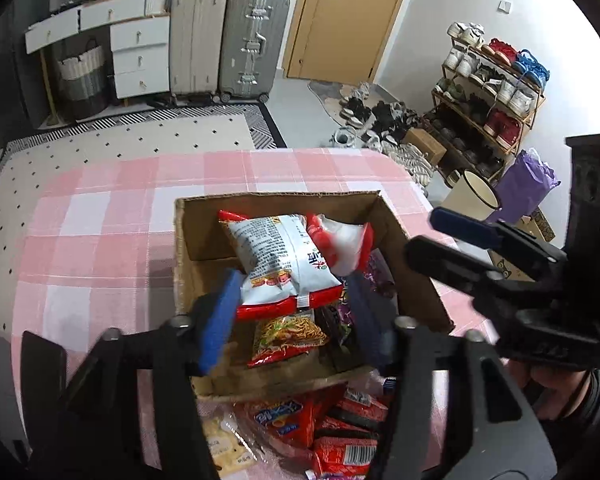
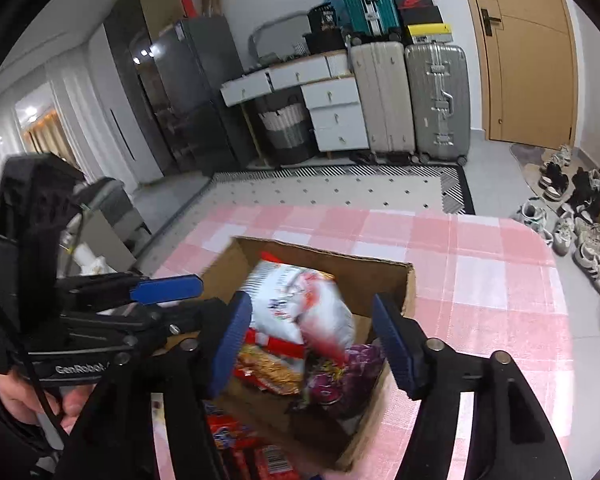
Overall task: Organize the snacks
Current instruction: 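Lower both bags into the box and open both grippers, then withdraw both grippers from the box back toward the remaining snacks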
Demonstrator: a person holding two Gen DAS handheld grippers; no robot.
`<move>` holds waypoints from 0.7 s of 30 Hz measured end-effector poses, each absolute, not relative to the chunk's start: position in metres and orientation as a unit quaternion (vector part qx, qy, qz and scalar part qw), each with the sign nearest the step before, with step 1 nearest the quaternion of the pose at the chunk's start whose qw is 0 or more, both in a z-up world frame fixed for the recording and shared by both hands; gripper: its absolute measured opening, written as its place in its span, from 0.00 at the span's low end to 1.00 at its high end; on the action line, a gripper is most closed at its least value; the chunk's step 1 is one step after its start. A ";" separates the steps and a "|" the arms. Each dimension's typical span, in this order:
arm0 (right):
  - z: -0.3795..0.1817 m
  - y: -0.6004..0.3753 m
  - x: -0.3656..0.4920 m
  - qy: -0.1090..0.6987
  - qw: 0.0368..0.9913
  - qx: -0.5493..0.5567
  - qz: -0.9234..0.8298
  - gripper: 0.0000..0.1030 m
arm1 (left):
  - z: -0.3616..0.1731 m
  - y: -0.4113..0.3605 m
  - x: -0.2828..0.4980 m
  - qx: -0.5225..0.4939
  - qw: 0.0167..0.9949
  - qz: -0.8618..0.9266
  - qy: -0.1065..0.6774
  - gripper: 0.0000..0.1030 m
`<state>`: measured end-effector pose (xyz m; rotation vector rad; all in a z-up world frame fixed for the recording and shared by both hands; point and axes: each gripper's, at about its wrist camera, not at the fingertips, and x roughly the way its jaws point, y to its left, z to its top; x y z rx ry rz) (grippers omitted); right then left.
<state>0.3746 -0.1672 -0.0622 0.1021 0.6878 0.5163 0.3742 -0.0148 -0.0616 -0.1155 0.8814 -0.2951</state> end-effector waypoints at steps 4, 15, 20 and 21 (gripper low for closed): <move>-0.042 -0.176 0.348 0.307 0.916 0.053 0.254 0.71 | -0.044 -0.007 0.346 -0.066 0.903 -0.140 0.401 0.59; 0.013 -0.197 0.239 0.234 0.941 0.054 0.241 0.88 | 0.017 0.002 0.245 -0.062 0.941 -0.108 0.314 0.78; 0.024 -0.207 0.193 0.216 0.942 0.076 0.245 0.91 | 0.040 -0.003 0.202 -0.047 0.953 -0.101 0.283 0.80; 0.025 -0.208 0.186 0.215 0.942 0.078 0.245 0.92 | 0.044 -0.004 0.192 -0.048 0.954 -0.102 0.278 0.81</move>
